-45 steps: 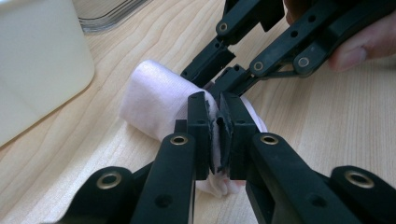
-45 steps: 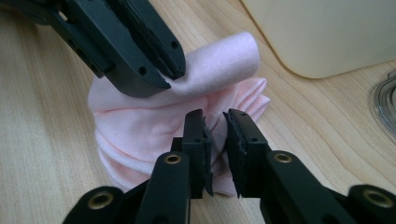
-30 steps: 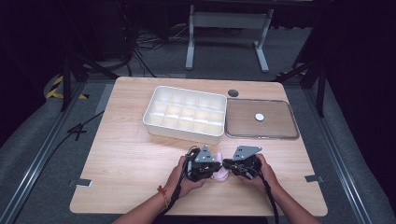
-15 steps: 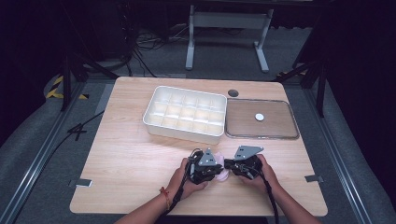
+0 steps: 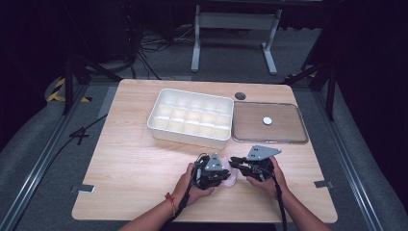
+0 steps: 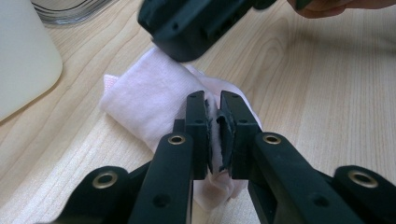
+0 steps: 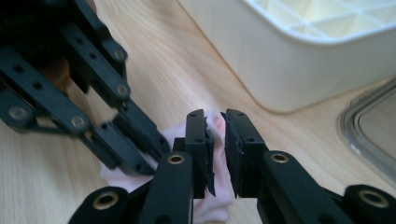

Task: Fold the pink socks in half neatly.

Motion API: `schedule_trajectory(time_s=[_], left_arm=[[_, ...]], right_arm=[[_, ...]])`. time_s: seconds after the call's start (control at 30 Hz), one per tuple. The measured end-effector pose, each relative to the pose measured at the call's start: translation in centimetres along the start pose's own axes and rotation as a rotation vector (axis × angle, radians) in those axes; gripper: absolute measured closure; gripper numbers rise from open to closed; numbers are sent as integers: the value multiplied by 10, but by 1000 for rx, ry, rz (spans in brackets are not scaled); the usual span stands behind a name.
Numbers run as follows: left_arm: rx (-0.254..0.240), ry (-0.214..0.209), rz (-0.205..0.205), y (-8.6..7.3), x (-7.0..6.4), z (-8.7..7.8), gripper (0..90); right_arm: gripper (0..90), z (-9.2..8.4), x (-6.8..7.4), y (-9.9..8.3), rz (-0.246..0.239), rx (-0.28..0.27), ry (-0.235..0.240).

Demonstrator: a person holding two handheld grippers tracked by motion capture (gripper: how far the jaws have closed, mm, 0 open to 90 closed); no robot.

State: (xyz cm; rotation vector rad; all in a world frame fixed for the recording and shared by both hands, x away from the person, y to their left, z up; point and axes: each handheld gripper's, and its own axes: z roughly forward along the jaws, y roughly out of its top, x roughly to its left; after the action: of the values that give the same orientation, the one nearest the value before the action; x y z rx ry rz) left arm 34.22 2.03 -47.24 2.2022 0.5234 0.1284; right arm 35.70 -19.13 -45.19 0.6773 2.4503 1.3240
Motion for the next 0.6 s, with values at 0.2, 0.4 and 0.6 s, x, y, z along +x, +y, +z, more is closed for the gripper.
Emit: schedule_trajectory(time_s=[0.2,0.4,0.6], left_arm=[[2,2,1,0,0,0,819],[-8,-9,1,0,-1,0,787],[-65,-32,12,10,2,-27,780]], right_arm=[[783,5,5,2,-11,2,29],[800,18,3,-3,-17,90,21],[814,17,-3,-9,3,105,22]])
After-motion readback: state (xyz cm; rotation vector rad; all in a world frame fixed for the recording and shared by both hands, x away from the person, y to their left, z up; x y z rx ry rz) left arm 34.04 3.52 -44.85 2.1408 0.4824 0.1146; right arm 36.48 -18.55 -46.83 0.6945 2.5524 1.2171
